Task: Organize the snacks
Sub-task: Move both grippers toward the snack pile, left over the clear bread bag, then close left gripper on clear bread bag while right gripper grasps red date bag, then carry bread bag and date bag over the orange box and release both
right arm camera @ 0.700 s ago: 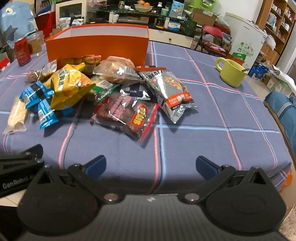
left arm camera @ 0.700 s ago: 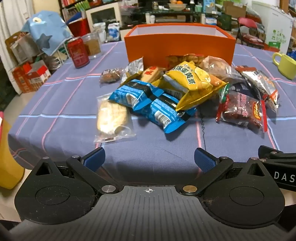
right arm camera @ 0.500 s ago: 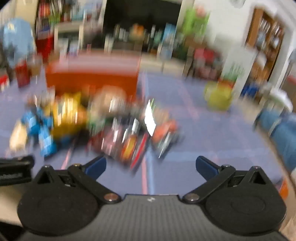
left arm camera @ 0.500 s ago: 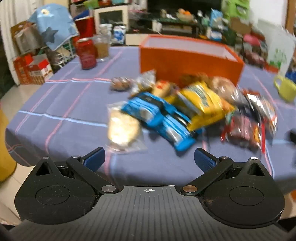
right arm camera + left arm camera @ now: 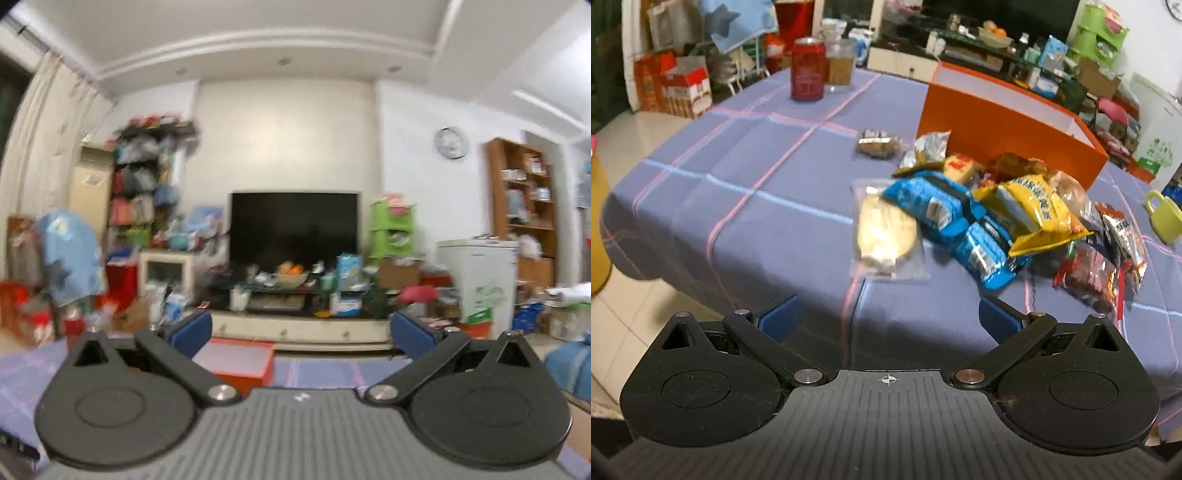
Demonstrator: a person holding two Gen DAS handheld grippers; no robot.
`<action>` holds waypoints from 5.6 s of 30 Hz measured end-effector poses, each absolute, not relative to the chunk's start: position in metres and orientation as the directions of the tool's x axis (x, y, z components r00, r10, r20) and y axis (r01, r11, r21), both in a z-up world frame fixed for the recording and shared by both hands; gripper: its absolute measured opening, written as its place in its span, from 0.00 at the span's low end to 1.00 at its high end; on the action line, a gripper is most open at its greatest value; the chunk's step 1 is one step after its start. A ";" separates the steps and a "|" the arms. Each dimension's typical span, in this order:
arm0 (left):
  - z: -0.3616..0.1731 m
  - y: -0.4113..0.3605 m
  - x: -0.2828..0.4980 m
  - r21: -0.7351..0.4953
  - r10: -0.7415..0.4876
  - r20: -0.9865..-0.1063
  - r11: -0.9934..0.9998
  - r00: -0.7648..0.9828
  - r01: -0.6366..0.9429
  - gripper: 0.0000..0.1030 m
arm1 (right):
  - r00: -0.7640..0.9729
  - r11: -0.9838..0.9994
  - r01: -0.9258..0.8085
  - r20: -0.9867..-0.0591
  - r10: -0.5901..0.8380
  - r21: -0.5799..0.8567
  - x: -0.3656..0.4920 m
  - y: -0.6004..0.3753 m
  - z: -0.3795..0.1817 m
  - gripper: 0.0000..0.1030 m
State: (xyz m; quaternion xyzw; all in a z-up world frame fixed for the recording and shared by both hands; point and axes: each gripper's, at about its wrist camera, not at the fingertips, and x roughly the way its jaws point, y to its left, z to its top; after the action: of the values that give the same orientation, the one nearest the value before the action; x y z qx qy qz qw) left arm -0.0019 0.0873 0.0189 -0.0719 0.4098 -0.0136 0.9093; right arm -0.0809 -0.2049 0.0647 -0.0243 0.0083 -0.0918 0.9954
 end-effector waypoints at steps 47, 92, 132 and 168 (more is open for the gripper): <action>-0.028 0.090 0.101 -0.152 -0.086 -0.799 0.986 0.596 -0.062 0.79 | 0.573 0.845 -0.533 -0.757 0.315 -0.052 0.080 -0.178 -0.059 0.71; -0.042 0.083 0.107 -0.062 -0.026 -0.743 0.998 0.668 -0.030 0.92 | 0.618 0.890 -0.455 -0.730 0.294 -0.026 0.071 -0.176 -0.063 0.77; 0.032 0.107 0.068 0.033 0.012 -0.594 0.999 0.804 0.010 0.40 | 0.671 0.864 -0.484 -0.693 0.263 -0.141 0.029 -0.134 -0.024 0.54; 0.070 0.014 0.315 -0.087 -0.201 -0.563 0.979 0.802 0.184 0.57 | 0.843 0.994 -0.079 -0.527 0.108 0.078 0.281 -0.191 0.032 0.65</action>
State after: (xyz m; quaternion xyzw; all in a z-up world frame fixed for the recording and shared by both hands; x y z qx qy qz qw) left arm 0.3151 0.0135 0.0702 -0.0139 0.2979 -0.1013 0.9491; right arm 0.2810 -0.1911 0.0324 0.0267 0.2759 0.0487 0.9596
